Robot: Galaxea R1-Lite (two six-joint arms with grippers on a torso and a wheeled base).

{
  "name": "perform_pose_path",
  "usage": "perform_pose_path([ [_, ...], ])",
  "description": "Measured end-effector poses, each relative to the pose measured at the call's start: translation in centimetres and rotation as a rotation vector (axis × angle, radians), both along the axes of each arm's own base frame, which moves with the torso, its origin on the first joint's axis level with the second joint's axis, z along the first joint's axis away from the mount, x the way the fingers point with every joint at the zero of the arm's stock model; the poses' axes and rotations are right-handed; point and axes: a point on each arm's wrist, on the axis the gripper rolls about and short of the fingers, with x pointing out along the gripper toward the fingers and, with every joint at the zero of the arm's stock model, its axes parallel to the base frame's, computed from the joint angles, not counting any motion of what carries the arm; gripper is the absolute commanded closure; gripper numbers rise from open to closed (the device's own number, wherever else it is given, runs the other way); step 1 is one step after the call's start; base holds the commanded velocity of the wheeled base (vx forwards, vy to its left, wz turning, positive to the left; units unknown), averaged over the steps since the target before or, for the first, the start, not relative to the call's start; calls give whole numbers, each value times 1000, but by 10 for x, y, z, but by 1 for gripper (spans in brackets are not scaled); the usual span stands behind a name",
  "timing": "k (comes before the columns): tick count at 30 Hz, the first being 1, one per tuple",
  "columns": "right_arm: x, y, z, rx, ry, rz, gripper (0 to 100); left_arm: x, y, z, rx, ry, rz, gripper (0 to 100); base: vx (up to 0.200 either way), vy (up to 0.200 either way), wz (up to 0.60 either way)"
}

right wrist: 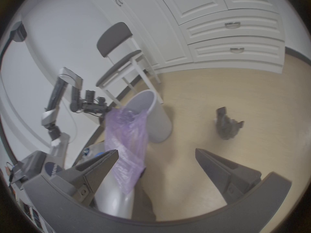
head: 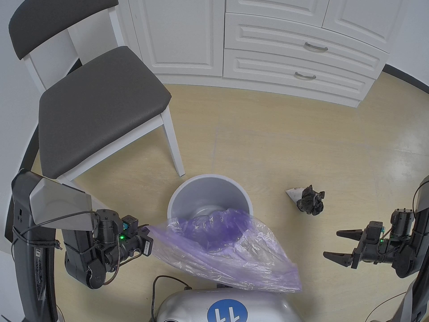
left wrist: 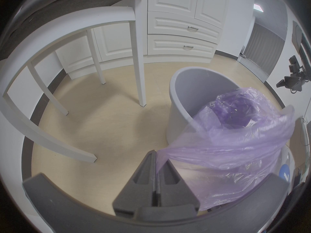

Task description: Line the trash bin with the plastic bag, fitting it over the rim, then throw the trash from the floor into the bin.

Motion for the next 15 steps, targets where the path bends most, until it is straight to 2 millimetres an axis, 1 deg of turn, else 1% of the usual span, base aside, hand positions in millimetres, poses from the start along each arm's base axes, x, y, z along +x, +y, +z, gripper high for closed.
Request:
perform_pose_path([
  [5,1,2,13,-104,-42,-158,0,-1,-3,7,-19,-16,-6,100,0,0,0],
  [8,2,9,23,-161,-76,-247,0,-2,-7,14,-52,-26,-6,100,0,0,0],
  [11,3,28,34,-191,-122,-289,0,-2,-12,21,-90,-39,-7,100,0,0,0],
  [15,7,64,49,-220,-207,-314,0,-3,-17,30,-131,-58,-10,100,0,0,0],
])
